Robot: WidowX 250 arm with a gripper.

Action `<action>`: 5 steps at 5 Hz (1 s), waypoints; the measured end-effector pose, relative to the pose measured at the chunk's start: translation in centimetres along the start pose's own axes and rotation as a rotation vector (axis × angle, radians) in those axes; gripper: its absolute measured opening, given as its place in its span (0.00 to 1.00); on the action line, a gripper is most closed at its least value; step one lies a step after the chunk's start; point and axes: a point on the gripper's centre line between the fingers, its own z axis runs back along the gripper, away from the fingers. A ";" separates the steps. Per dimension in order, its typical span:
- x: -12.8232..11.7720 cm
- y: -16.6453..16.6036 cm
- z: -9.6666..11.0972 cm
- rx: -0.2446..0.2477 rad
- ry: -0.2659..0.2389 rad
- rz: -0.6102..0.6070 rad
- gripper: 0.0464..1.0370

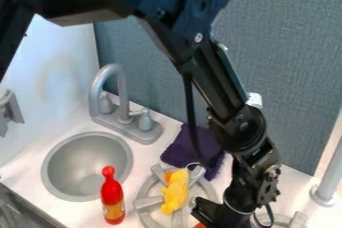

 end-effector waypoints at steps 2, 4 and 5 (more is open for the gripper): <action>-0.5 0.8 -1.0 -0.118 -0.004 0.011 0.57; -2.6 1.3 3.1 -0.163 -0.142 0.013 0.97; -3.7 2.4 5.3 -0.194 -0.219 0.032 0.97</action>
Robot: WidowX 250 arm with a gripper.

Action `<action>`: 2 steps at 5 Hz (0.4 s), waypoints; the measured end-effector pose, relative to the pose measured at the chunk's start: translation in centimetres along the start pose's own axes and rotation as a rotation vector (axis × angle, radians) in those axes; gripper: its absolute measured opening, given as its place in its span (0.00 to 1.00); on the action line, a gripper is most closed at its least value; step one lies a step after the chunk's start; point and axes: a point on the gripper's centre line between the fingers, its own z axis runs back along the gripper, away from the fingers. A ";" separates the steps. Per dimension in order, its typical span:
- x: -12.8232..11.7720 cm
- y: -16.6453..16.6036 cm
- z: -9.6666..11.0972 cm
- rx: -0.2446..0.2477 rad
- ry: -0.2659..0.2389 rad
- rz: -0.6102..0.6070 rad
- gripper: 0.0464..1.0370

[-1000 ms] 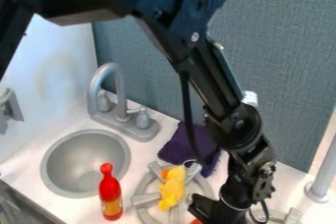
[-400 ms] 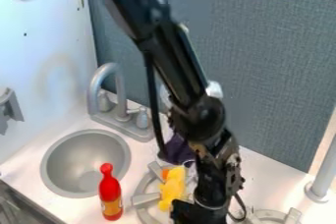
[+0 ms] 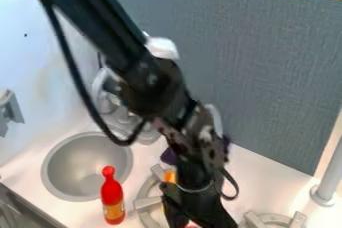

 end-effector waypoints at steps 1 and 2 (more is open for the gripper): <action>-0.5 1.5 0.8 0.077 0.038 0.031 0.96; 0.0 4.7 2.6 0.154 0.052 0.097 0.96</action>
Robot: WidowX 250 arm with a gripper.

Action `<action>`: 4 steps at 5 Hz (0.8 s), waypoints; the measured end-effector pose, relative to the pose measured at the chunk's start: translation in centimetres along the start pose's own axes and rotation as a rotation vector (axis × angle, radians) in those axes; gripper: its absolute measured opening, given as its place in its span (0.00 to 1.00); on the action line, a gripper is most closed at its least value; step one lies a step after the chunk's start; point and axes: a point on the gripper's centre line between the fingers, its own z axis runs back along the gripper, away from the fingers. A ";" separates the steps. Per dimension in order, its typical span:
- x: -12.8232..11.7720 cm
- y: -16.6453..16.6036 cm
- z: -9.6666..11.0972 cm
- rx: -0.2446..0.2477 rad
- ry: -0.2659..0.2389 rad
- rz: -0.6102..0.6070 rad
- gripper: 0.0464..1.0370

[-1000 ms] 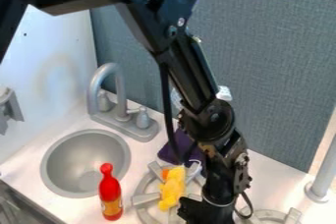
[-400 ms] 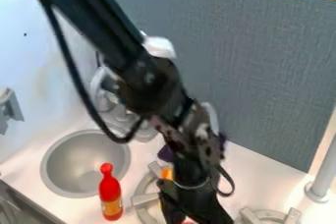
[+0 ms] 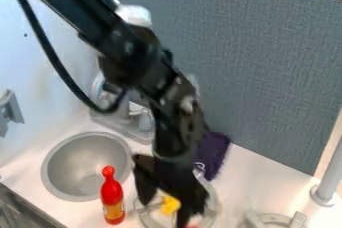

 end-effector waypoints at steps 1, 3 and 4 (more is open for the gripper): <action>-0.2 2.6 1.1 0.058 0.023 0.032 0.96; -0.3 7.9 2.4 0.057 0.016 0.131 0.96; -0.5 10.1 2.2 0.039 0.028 0.143 0.96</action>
